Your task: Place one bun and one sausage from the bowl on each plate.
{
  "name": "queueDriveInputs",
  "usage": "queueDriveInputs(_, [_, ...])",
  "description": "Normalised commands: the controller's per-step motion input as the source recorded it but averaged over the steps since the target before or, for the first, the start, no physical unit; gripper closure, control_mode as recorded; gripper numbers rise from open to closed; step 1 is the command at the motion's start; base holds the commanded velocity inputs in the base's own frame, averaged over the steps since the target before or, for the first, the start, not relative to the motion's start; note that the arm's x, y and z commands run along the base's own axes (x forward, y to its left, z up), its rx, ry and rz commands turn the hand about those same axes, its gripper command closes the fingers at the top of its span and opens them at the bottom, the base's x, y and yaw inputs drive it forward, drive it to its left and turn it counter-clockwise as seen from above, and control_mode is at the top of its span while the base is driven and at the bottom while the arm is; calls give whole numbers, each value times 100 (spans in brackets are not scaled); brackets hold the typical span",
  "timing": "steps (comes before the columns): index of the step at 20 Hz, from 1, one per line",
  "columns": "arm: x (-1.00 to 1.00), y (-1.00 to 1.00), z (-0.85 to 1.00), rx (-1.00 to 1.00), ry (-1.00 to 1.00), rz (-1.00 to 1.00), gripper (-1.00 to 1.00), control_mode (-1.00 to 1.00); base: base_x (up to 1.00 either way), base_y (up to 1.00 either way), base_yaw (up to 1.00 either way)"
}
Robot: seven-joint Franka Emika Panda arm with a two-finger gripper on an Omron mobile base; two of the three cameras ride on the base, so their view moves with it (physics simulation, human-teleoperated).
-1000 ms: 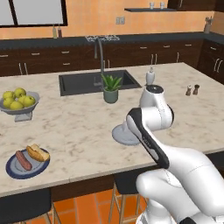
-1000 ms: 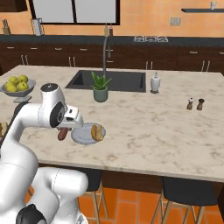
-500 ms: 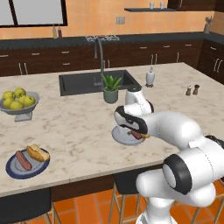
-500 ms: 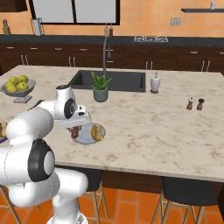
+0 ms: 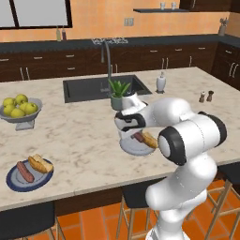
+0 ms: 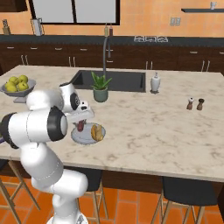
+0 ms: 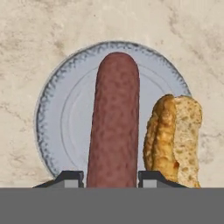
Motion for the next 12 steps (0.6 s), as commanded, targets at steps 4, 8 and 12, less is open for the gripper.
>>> queueDriveInputs(4, [-18,-7,-40,0,0,-12,100,-100,0,0,0])
queueDriveInputs(8, [11,-28,-49,0,-4,0,100,-100,0,0,0])
queueDriveInputs(12, [3,-5,-21,0,0,0,100,-100,0,0,0])
